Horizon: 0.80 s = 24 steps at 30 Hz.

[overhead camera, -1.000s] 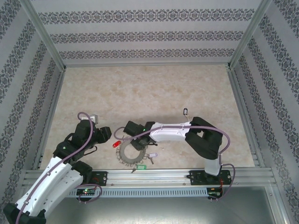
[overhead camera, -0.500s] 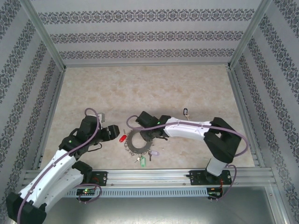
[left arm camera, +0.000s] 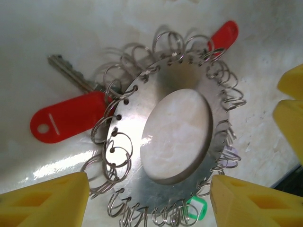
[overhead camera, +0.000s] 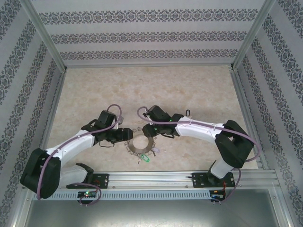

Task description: Put the keys on the keyring

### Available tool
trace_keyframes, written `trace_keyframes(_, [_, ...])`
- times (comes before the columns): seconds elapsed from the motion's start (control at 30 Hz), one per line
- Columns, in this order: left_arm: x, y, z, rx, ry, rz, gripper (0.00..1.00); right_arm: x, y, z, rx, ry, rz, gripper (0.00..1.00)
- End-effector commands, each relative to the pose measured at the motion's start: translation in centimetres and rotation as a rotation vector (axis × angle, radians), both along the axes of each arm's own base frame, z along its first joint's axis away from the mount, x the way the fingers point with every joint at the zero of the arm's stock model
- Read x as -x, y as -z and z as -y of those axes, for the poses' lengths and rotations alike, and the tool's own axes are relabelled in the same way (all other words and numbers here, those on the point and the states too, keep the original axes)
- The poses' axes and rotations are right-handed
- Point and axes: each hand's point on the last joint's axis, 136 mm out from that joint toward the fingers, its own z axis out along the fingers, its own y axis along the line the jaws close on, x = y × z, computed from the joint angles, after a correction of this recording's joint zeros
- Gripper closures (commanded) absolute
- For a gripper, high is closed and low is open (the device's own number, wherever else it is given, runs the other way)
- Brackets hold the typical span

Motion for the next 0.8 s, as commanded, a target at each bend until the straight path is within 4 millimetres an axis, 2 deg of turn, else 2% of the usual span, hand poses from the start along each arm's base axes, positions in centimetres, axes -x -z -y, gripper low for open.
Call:
trace_keyframes(0.0, [-0.3,-0.9,-0.4,-0.025,-0.007,-0.013,0.32,1.3,2.2,0.4,-0.086,0.091,-0.223,0.58])
trace_keyframes(0.17, [0.4,0.5,-1.8,-0.086,-0.048,-0.03,0.3,1.6,4.5,1.9,-0.064,0.142,-0.33,0.55])
trace_keyframes(0.27, [0.4,0.9,-1.3,-0.07,-0.028,-0.05,0.3,1.3,5.5,2.8,-0.058,0.177,-0.343,0.5])
trace_keyframes(0.5, [0.0,2.0,0.6,-0.008,0.035,-0.1,0.35,2.3,6.3,0.4,-0.181,0.086,-0.451,0.54])
trace_keyframes(0.57, [-0.3,2.2,0.7,-0.007,0.036,-0.103,0.39,2.3,6.2,-0.2,-0.208,0.072,-0.46,0.56])
trace_keyframes(0.7, [-0.7,2.5,0.9,-0.006,0.024,-0.101,0.39,2.7,5.8,-1.4,-0.262,0.021,-0.469,0.61])
trace_keyframes(0.77, [-0.8,2.7,0.8,-0.011,0.025,-0.103,0.4,2.5,5.6,-1.4,-0.259,0.033,-0.446,0.61])
